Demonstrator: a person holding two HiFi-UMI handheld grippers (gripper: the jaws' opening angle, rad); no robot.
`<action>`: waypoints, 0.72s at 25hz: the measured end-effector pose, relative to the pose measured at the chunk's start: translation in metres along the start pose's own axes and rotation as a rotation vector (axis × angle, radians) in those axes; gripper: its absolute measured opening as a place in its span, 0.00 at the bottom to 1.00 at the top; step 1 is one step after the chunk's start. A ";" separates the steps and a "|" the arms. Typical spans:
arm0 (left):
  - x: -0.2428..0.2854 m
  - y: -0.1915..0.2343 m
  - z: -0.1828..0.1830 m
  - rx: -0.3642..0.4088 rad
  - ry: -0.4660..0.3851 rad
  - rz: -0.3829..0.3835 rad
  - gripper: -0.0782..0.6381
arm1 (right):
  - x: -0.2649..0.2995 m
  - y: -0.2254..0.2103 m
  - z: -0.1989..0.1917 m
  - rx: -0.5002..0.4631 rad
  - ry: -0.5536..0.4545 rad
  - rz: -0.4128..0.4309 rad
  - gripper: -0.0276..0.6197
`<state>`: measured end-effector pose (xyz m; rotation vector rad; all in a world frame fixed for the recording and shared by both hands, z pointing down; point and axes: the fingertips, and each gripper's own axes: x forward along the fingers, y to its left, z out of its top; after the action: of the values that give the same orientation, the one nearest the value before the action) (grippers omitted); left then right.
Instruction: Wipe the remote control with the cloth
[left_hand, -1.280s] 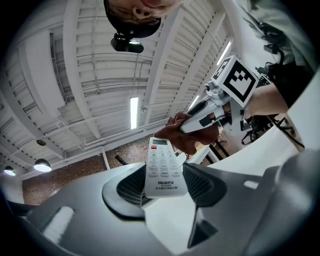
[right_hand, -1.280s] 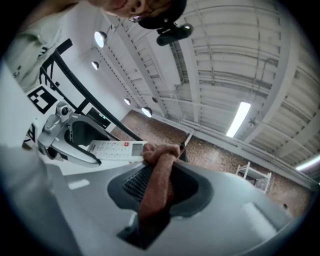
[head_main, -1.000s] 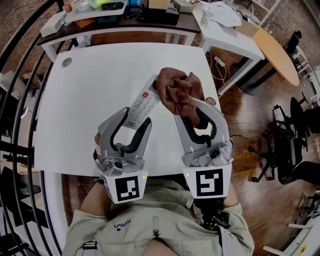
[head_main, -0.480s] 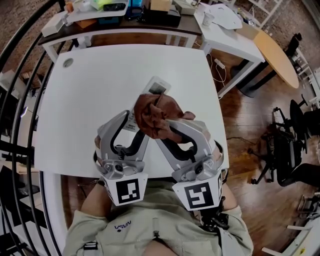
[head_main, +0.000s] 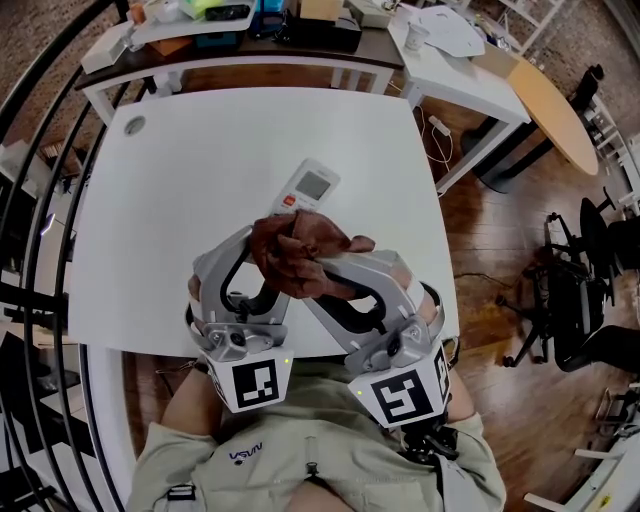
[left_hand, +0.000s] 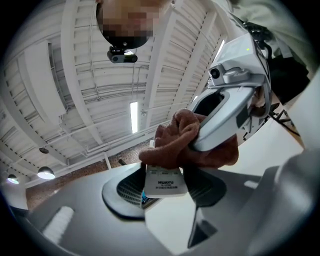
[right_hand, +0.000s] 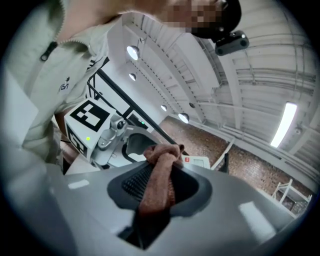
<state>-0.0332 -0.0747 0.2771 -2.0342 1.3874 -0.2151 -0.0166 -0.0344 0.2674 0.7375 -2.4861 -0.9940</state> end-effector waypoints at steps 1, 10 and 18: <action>0.000 0.000 -0.001 0.002 0.003 -0.001 0.45 | -0.002 -0.005 0.001 0.018 -0.016 -0.024 0.20; -0.002 -0.014 -0.001 0.056 0.002 -0.018 0.45 | -0.029 -0.085 -0.006 0.037 -0.004 -0.398 0.20; -0.004 -0.019 0.001 0.107 -0.014 -0.005 0.45 | -0.012 -0.075 -0.012 0.007 0.049 -0.339 0.20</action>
<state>-0.0195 -0.0669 0.2891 -1.9479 1.3339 -0.2711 0.0240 -0.0805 0.2204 1.1993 -2.3699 -1.0629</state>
